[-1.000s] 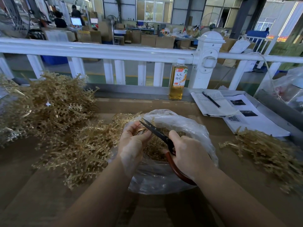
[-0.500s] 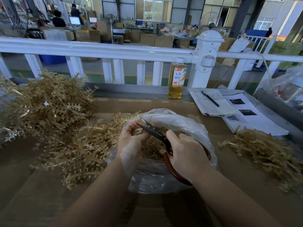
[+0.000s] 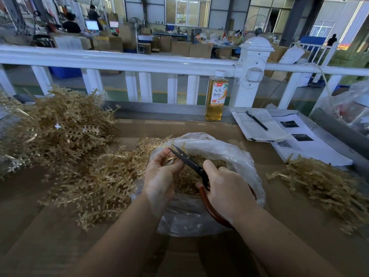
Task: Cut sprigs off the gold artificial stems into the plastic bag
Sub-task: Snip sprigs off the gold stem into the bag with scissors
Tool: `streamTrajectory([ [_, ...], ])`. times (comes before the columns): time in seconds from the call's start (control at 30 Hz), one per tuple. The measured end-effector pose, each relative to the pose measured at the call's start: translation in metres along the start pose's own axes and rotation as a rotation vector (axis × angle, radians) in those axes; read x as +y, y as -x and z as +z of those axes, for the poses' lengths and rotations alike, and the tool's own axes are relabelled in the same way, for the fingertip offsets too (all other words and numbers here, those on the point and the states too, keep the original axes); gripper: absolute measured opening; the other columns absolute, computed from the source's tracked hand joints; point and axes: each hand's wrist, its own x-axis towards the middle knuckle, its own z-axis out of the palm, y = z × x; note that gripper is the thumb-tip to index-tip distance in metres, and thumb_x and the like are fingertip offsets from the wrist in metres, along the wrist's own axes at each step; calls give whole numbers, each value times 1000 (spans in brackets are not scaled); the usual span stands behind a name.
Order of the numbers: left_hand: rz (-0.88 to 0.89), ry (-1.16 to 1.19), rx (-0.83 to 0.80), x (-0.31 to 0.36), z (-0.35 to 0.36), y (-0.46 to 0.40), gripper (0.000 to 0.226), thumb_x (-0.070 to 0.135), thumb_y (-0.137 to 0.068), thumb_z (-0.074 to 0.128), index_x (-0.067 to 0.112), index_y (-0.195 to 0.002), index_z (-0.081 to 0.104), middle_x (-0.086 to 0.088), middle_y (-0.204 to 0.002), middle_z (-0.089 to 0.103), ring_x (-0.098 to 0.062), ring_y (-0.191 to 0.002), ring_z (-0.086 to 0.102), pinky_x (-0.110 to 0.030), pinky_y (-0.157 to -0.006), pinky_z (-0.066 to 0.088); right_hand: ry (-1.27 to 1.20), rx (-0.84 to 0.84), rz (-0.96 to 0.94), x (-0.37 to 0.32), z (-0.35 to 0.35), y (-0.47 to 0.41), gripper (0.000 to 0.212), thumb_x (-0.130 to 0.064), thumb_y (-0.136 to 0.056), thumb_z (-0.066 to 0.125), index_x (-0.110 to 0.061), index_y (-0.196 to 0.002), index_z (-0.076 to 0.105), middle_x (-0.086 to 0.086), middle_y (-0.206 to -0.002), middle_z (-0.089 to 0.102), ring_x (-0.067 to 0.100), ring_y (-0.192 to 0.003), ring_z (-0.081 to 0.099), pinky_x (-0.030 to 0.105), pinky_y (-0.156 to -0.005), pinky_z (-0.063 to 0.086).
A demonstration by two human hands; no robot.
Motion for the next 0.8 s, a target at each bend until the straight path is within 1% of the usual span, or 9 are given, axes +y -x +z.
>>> streamTrajectory([
  [0.1, -17, 4, 2, 0, 0, 1, 47, -22, -76, 55, 6, -113, 56, -10, -92, 68, -17, -75, 71, -21, -62, 56, -19, -7, 6, 0, 0, 1, 18, -37, -96, 51, -24, -107, 44, -7, -71, 49, 12, -62, 47, 20, -55, 36],
  [0.23, -107, 64, 14, 4, 0, 1, 40, -21, -80, 47, -1, -114, 54, -16, -102, 63, -21, -82, 67, -24, -62, 58, -144, -33, 57, 0, -3, 0, 23, -42, -93, 57, -26, -96, 41, -12, -72, 53, 8, -64, 52, 19, -58, 40],
  [0.3, -173, 80, 30, 7, 0, 2, 27, -14, -84, 46, -3, -105, 58, -16, -94, 62, -23, -80, 63, -27, -64, 59, -253, -59, 109, 0, -5, -2, 25, -43, -90, 61, -26, -95, 42, -15, -74, 54, 6, -67, 57, 19, -63, 47],
  [0.37, -209, 45, 65, 10, 1, 2, 8, -1, -88, 54, -1, -93, 61, -12, -79, 63, -21, -71, 62, -29, -64, 58, -336, -85, 164, -1, -8, -4, 26, -42, -89, 63, -25, -93, 44, -15, -74, 55, 6, -71, 60, 20, -66, 49],
  [0.4, -218, 6, 85, 10, 2, 2, 6, 5, -88, 59, 0, -90, 62, -10, -76, 65, -20, -69, 63, -29, -62, 59, -367, -98, 187, -1, -8, -5, 26, -42, -89, 64, -24, -91, 45, -15, -73, 54, 7, -72, 60, 21, -67, 49],
  [0.5, -246, -107, 141, 8, 6, 0, 4, 3, -83, 66, 2, -86, 64, -9, -74, 68, -18, -67, 66, -24, -53, 56, -442, -131, 243, -2, -10, -10, 25, -42, -89, 64, -24, -89, 46, -15, -71, 53, 5, -69, 56, 19, -64, 43],
  [0.63, -255, -88, 153, 9, 11, 2, 9, 1, -87, 61, 4, -79, 61, -4, -52, 65, -12, -46, 65, -23, -45, 54, -547, -177, 283, -4, -11, -13, 26, -45, -90, 61, -23, -92, 49, -10, -77, 59, 3, -70, 57, 16, -62, 39],
  [0.73, -279, -89, 125, 10, 13, 4, 18, 5, -91, 57, 8, -74, 59, -1, -48, 63, -9, -43, 62, -21, -42, 52, -568, -205, 296, -4, -12, -14, 27, -47, -91, 60, -23, -93, 48, -11, -77, 59, 3, -69, 57, 15, -60, 36],
  [0.8, -325, -76, 109, 11, 15, 5, 17, 9, -93, 55, 11, -76, 58, 0, -48, 61, -10, -43, 61, -20, -42, 51, -559, -214, 294, -4, -12, -13, 27, -48, -91, 58, -23, -94, 47, -12, -78, 59, 1, -70, 57, 14, -58, 35],
])
